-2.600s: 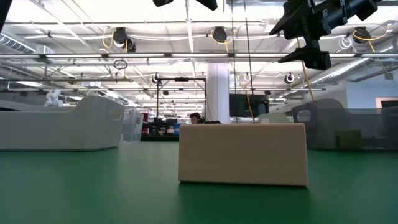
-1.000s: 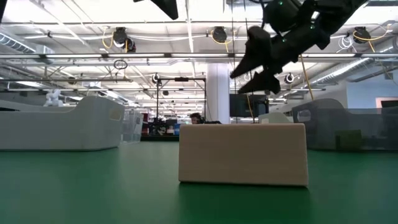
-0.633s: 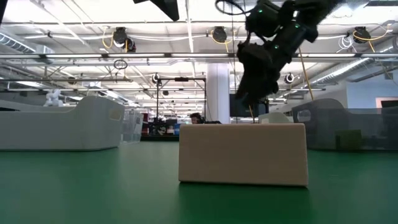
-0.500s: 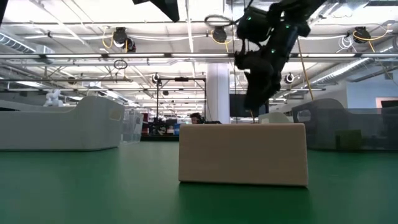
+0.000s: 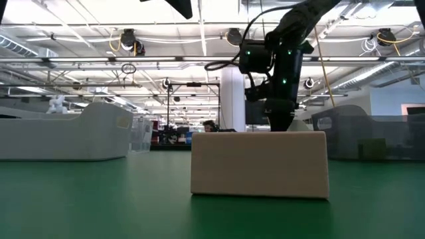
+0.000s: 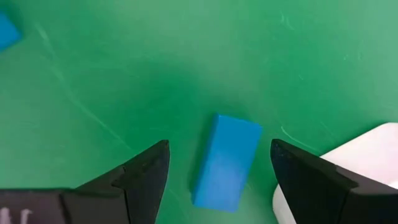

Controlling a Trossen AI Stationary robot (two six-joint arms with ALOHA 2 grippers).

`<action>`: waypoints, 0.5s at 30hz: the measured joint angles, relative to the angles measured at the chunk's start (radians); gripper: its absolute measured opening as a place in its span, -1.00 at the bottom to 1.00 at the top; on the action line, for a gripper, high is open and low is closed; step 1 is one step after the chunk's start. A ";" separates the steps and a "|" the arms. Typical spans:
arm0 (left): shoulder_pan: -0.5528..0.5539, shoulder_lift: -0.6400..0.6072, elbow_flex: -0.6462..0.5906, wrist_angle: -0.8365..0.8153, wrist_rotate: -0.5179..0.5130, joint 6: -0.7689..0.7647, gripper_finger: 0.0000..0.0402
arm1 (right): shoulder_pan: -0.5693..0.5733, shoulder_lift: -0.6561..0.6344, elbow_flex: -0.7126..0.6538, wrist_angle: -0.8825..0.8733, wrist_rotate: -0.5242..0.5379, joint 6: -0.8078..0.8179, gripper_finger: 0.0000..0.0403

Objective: Sort & place blocks by color
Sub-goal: Put the top blue block into the gray bin

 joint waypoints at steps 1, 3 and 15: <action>-0.003 0.000 0.000 0.000 0.000 -0.004 -0.94 | -0.004 0.005 0.000 0.000 0.001 -0.006 0.35; -0.012 0.000 0.000 0.000 0.000 -0.011 -0.94 | -0.015 0.011 0.000 0.003 0.019 -0.020 0.35; -0.027 0.000 0.000 0.003 0.000 -0.040 -0.94 | -0.075 0.011 0.001 0.003 -0.057 -0.246 0.35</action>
